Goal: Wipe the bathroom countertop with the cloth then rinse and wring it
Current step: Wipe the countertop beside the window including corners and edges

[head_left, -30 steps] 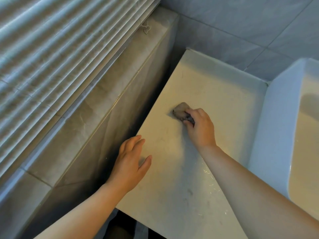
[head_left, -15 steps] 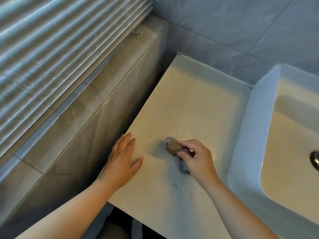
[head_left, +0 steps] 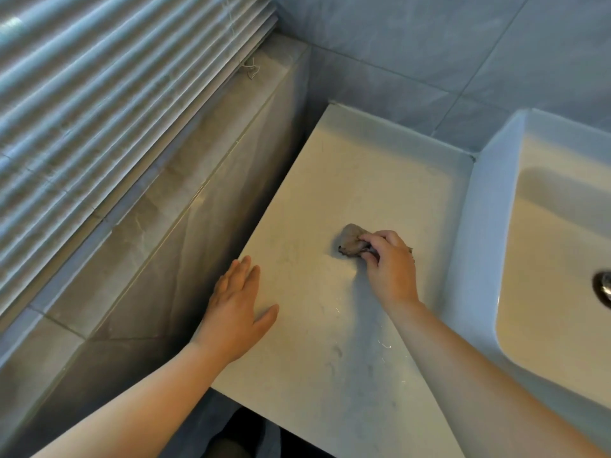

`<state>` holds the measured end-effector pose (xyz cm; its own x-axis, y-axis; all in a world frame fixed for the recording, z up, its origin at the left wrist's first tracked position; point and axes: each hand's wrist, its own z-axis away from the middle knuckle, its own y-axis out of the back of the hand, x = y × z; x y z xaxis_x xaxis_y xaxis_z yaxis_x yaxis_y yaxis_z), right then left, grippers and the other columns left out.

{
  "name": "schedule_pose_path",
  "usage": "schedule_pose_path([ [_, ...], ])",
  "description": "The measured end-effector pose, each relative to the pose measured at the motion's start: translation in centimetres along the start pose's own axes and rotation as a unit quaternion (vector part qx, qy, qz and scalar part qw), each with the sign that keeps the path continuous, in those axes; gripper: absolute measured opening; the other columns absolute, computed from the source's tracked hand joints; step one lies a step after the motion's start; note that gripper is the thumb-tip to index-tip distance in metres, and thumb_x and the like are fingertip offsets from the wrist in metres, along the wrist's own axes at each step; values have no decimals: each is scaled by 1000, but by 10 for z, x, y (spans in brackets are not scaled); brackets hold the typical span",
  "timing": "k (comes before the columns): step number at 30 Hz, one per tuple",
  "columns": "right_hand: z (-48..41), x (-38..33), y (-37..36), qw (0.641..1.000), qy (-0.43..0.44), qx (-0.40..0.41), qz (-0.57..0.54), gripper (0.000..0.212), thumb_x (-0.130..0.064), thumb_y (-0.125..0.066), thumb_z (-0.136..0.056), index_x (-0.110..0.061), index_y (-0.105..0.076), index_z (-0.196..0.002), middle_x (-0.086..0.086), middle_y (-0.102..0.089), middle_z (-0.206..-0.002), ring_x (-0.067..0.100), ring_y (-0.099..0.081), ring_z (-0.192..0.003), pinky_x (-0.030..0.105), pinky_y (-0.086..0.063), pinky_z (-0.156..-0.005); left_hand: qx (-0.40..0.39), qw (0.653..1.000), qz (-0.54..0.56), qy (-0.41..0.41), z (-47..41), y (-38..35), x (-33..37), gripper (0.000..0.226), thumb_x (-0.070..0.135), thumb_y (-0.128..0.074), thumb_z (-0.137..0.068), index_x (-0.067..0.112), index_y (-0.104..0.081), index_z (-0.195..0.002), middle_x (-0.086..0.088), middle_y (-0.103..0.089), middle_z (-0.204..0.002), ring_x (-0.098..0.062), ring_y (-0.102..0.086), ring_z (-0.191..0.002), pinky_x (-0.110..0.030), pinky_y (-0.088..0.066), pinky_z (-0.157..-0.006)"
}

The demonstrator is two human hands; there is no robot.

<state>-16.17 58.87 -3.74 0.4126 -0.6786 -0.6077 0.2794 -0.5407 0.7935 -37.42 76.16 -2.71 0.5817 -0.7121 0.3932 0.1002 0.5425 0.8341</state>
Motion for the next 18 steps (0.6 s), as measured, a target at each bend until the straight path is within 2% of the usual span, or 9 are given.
schedule_pose_path([
  [3, 23, -2, -3, 1000, 7, -16, -5, 31, 0, -64, -81, -16, -70, -106, -1, -62, -100, 21, -60, -92, 37, -46, -84, -12, 1000, -14, -8, 0, 6, 1, 80, 58, -36, -93, 17, -1, -152, 3, 17, -158, -14, 18, -144, -37, 0, -119],
  [6, 56, -7, -6, 1000, 6, -19, 2, 30, 0, -64, -81, -16, -71, -106, -2, -63, -97, 20, -59, -90, 26, -38, -81, 2, 999, -24, -48, 1, 9, 2, 76, 55, -37, -93, 18, -7, -152, 1, 9, -159, -17, 14, -145, -38, 3, -119],
  [8, 76, -12, -7, 1000, -1, -19, 4, 29, -1, -64, -81, -18, -72, -104, -3, -63, -96, 19, -59, -88, 26, -38, -79, 0, 995, -45, -93, 3, 8, 2, 73, 54, -36, -94, 18, -10, -151, 0, 4, -160, -17, 10, -145, -38, 5, -119],
  [11, 97, -18, -5, 998, -24, -50, -9, 28, -2, -63, -80, -20, -71, -101, -5, -61, -93, 19, -58, -87, 33, -44, -79, -23, 985, -72, -154, 5, 6, 6, 80, 63, -19, -86, 17, -12, -151, 0, 0, -159, -18, 7, -145, -33, 5, -117],
  [14, 109, -26, 7, 987, -109, -81, -86, 26, -2, -62, -83, -19, -71, -100, -9, -57, -91, 12, -57, -83, 24, -44, -77, -48, 975, -83, -201, 4, 4, 12, 89, 65, -7, -76, 17, -13, -151, 0, -2, -159, -17, 6, -145, -32, 2, -118],
  [16, 114, -30, 22, 982, -145, -3, -123, 26, 1, -63, -83, -16, -70, -101, -6, -57, -91, 2, -55, -79, 9, -40, -75, -53, 970, -95, -219, -1, 3, 16, 85, 65, -11, -80, 18, -12, -151, 0, -1, -159, -17, 6, -145, -33, 0, -119],
  [18, 111, -29, 38, 978, -159, 82, -108, 26, 2, -63, -82, -15, -70, -102, -1, -58, -92, 1, -53, -80, 2, -35, -73, -63, 965, -111, -229, -6, 3, 19, 75, 60, -26, -91, 19, -9, -151, 0, 2, -160, -18, 8, -145, -35, -1, -119],
])
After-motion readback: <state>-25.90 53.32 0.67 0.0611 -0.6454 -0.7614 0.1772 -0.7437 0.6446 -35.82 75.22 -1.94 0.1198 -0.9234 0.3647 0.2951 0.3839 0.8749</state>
